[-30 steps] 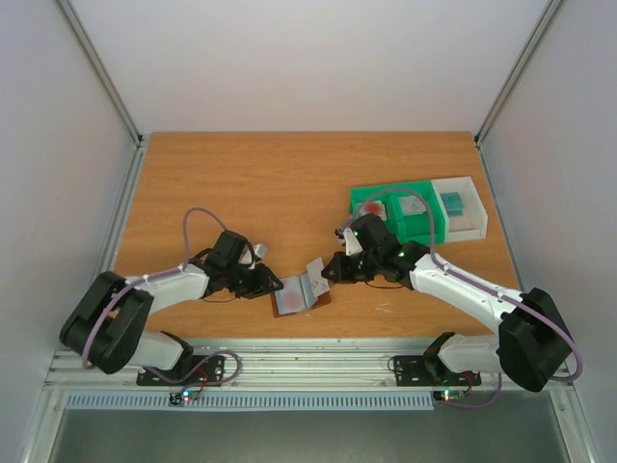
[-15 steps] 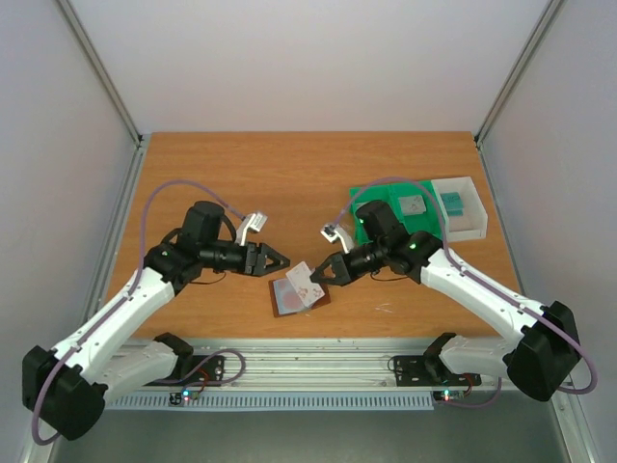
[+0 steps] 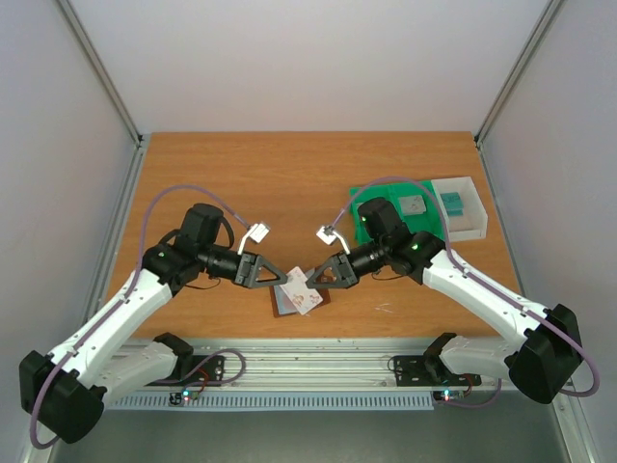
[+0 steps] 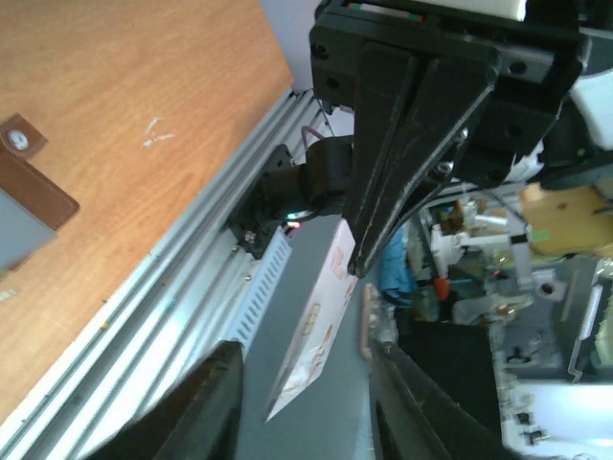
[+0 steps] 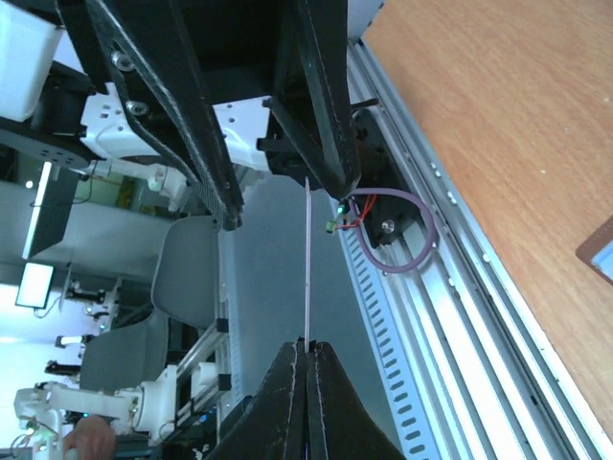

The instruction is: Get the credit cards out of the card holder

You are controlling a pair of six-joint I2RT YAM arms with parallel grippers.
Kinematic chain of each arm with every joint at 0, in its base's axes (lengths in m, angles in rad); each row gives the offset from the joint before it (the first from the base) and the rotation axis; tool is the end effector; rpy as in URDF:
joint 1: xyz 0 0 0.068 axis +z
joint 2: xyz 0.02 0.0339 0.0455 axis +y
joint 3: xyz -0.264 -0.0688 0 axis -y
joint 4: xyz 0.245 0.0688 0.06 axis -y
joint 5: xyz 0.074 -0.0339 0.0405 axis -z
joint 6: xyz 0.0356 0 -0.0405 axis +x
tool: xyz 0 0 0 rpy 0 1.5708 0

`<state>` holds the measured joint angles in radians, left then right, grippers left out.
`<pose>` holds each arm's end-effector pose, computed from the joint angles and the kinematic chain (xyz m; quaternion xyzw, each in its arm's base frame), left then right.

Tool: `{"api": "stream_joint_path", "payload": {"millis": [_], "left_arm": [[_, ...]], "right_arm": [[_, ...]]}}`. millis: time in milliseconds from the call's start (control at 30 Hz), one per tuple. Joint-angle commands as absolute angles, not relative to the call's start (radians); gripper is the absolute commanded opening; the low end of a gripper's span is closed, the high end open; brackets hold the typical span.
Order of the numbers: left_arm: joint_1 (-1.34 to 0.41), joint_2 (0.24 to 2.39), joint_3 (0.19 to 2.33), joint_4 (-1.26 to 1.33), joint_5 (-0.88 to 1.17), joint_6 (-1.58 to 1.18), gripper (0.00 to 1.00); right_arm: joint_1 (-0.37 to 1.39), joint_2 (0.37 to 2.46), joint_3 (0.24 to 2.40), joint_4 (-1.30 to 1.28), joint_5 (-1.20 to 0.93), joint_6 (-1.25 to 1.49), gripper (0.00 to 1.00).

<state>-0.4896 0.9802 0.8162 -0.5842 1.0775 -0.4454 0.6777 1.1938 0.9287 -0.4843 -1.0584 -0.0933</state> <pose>0.1539 -0.1175 0.2902 0.2225 0.7820 -0.5745 0.0944 0.1690 0.1759 0.2904 -0.4844 0.6576 0.5425 0.1967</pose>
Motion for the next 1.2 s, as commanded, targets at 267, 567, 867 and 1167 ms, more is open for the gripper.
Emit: {"api": "stream_joint_path", "payload": {"millis": [267,567,867,1167], "left_arm": [[-0.492,0.985,0.812,-0.523,1.159,-0.427,0.01],[-0.492,0.932,0.755,-0.256,1.012,-0.635,0.0],[-0.492,0.901,0.687,0.058,0.784,-0.943,0.0],[-0.492,0.889,0.64,0.221,0.619,-1.131,0.0]], "right_arm": [[0.675,1.191,0.955,-0.408,-1.051,-0.03,0.03],[0.673,1.067,0.847,-0.225,-0.805,0.278,0.46],[0.673,0.943,0.717,-0.005,-0.577,0.611,0.73],[0.673,0.94,0.684,0.094,-0.465,0.719,0.56]]}}
